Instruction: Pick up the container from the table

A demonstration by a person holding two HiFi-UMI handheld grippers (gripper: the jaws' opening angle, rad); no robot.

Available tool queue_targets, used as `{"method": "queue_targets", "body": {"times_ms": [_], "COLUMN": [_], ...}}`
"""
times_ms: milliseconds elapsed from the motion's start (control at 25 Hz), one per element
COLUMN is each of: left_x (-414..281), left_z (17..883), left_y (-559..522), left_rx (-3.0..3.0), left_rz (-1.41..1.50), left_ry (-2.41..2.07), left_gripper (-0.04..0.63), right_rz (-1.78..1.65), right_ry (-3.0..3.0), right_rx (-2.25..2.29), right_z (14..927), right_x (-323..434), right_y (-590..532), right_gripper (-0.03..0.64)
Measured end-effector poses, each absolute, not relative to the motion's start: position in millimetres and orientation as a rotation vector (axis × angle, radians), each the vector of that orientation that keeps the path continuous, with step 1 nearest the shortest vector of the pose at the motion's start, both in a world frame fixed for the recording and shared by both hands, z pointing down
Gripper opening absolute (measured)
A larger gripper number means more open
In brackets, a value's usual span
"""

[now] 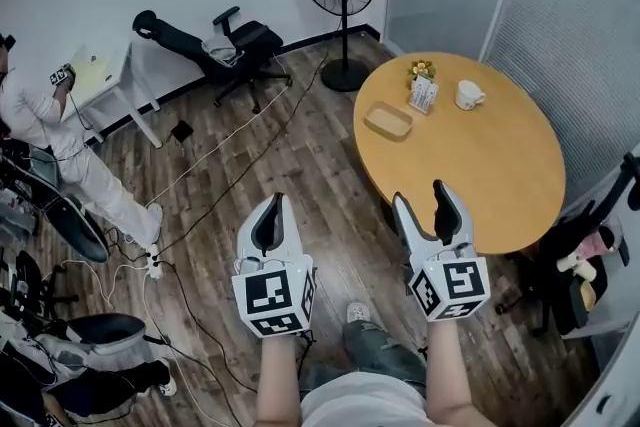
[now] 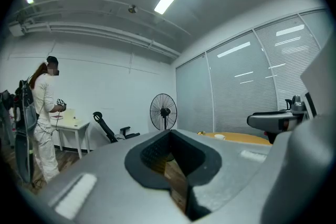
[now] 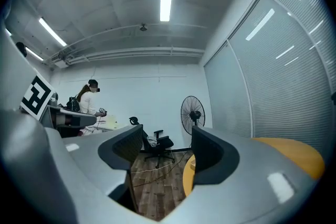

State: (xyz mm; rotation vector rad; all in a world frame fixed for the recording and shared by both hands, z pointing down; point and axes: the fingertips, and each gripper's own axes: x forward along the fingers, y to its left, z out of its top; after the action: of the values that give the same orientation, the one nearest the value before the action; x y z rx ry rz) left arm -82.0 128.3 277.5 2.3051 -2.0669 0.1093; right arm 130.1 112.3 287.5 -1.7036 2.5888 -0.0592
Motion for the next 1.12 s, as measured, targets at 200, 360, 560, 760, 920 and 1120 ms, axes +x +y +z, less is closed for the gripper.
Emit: {"method": "queue_targets", "body": {"times_ms": [200,360,560,760,920,1120], "left_x": [-75,-72,-67,-73,-83,-93], "left_z": [278,279,286,289,294,301], "left_y": [76,49,21,-5,-29,-72], "left_rx": [2.266,2.244,2.214,2.199,2.191,2.211], "left_rz": [0.104,0.108,0.144,0.159,0.152,0.159], "left_ry": [-2.108,-2.134,-2.138,-2.138,-2.127,-2.092], "left_gripper": [0.002,0.002,0.002,0.002,0.002,0.002], "right_rz": [-0.048,-0.052,-0.078,-0.109,-0.123,-0.134], "right_ry": [2.621,2.635,2.655,2.653,2.661,2.649], "right_rx": [-1.679,-1.669,-1.666,-1.669,-1.692,-1.732], "right_z": [289,291,299,304,311,318], "right_x": [140,147,154,151,143,134], "right_y": [53,18,-14,-44,-68,-107], "right_gripper": [0.298,0.298,0.298,0.298,0.298,0.298]}}
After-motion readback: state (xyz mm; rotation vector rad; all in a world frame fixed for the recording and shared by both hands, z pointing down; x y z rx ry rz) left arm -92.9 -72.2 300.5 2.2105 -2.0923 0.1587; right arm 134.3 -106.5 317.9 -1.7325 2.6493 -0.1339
